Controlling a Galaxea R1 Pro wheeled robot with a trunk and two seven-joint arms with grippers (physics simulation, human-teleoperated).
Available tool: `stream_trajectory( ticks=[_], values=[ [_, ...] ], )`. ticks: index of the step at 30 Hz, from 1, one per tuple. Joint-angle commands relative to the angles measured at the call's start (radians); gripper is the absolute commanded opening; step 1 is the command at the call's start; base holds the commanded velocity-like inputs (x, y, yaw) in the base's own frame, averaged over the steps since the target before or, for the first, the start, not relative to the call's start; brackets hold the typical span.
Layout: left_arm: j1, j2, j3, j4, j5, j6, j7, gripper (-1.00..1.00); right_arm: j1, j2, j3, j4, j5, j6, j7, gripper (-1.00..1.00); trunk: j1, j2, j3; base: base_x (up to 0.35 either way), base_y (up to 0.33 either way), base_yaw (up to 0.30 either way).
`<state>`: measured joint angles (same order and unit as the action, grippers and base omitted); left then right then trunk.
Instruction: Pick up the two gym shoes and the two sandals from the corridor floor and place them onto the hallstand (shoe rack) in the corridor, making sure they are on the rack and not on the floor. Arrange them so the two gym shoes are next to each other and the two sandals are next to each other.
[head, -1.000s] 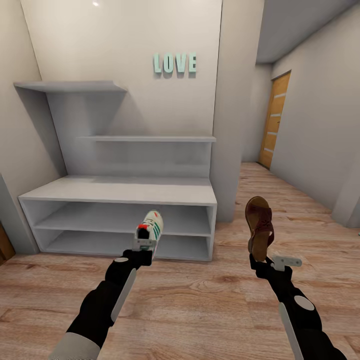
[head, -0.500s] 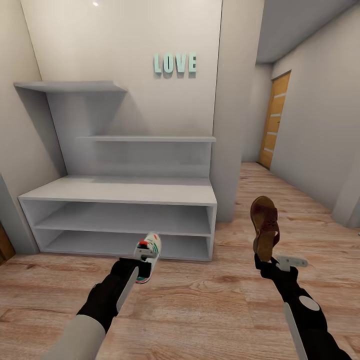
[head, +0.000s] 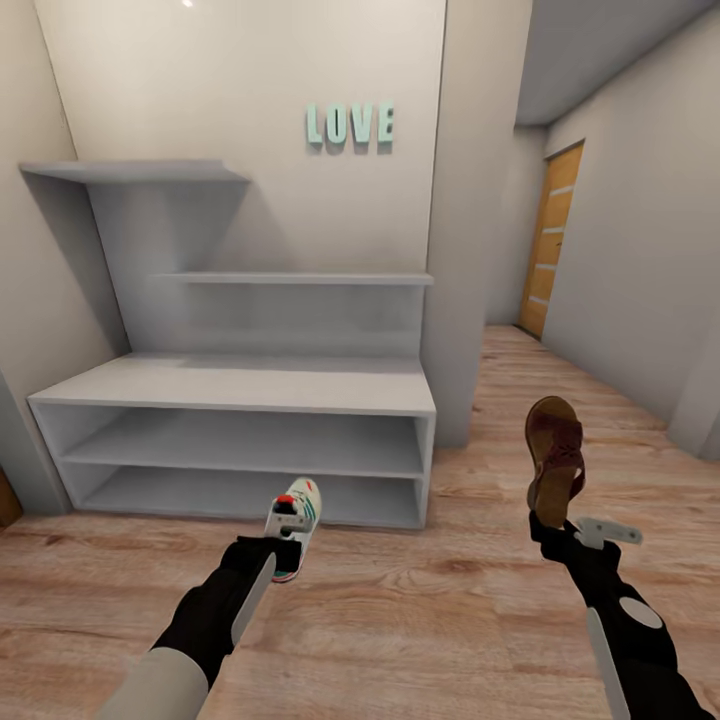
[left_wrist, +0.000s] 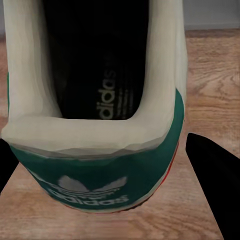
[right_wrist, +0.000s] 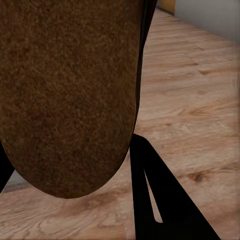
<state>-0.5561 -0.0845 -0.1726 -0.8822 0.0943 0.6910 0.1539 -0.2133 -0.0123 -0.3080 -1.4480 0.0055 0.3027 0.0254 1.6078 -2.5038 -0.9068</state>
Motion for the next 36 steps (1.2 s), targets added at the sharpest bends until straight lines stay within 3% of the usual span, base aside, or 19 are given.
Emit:
stream_trajectory(
  ticks=[1,9,10,17,24,36],
  values=[
    [-0.001,0.0,-0.002,0.005,0.009,-0.002,0.009,-1.0,-0.001,0.0,-0.007,-0.002,-0.002,0.012,0.001,-1.0,0.0,0.0,-0.001,0.324,0.0,0.0],
    [-0.003,-0.004,-0.003,0.026,0.008,-0.029,0.012,-1.0,0.0,-0.017,-0.054,-0.002,-0.01,0.057,0.002,-1.0,0.0,0.0,-0.001,0.341,0.0,0.0],
    [-0.003,-0.004,-0.003,0.026,0.007,-0.031,0.012,-1.0,-0.001,-0.018,-0.196,-0.002,-0.01,0.156,0.002,-1.0,0.0,0.0,-0.001,0.34,0.0,0.0],
    [-0.006,-0.004,-0.004,0.026,0.004,-0.045,0.01,-1.0,0.0,-0.02,-0.213,-0.003,-0.009,0.202,0.002,-1.0,0.0,0.0,-0.001,0.16,0.0,0.0],
    [-0.007,-0.004,-0.005,0.026,0.003,-0.141,0.01,-1.0,0.0,-0.02,-0.215,-0.003,-0.003,0.243,0.001,-1.0,0.0,0.0,-0.001,0.012,0.0,0.0],
    [-0.007,-0.004,-0.007,0.025,-0.002,-0.153,0.012,-1.0,0.0,-0.02,-0.215,-0.003,-0.001,0.246,0.001,-1.0,0.0,0.0,-0.006,0.0,0.0,0.0]
  ],
)
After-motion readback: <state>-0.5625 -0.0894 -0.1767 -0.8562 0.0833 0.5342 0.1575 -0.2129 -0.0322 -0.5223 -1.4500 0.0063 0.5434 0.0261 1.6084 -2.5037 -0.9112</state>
